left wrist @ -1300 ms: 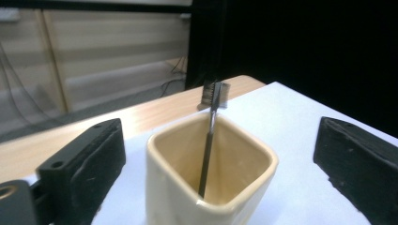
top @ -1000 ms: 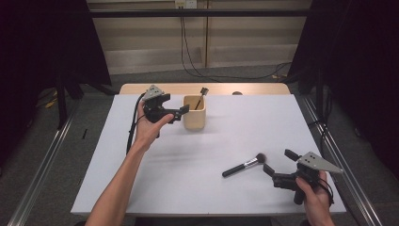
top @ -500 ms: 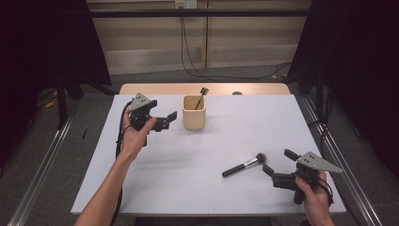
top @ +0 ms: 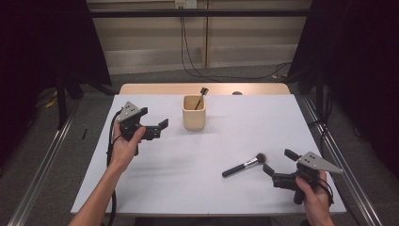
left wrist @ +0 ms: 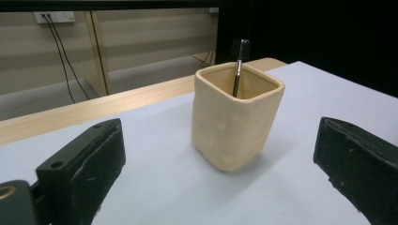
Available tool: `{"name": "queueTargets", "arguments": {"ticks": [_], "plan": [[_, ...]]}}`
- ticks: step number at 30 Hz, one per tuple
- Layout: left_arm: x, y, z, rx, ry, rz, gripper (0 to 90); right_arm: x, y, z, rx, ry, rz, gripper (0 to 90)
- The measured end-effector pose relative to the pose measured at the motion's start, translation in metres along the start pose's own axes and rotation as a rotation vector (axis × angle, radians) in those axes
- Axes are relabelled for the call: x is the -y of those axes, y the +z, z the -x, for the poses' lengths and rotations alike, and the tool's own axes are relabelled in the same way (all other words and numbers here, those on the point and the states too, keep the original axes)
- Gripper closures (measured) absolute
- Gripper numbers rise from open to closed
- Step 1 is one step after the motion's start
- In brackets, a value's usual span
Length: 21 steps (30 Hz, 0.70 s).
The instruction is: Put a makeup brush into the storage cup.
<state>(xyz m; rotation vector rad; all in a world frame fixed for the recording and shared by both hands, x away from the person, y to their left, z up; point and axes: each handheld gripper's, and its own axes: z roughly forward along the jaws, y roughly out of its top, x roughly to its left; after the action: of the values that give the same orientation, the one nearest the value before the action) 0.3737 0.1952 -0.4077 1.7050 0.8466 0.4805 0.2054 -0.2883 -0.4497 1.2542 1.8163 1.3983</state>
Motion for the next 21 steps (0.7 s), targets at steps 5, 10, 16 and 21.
{"name": "queueTargets", "arguments": {"ticks": [5,10,16,21], "plan": [[0.007,-0.010,-0.002,0.002,-0.006,0.002,2.9,0.000,0.000,0.000,0.002,0.001,0.001,0.0],[0.012,-0.020,-0.001,0.004,0.013,-0.015,2.7,0.000,-0.001,0.001,0.004,-0.004,-0.002,0.0],[0.014,-0.033,0.004,-0.011,0.031,-0.010,3.0,0.000,0.000,0.000,0.005,0.005,0.000,0.0],[0.023,-0.044,0.005,0.011,0.017,-0.011,3.1,0.000,-0.001,0.000,0.007,0.002,0.000,0.0]]}}
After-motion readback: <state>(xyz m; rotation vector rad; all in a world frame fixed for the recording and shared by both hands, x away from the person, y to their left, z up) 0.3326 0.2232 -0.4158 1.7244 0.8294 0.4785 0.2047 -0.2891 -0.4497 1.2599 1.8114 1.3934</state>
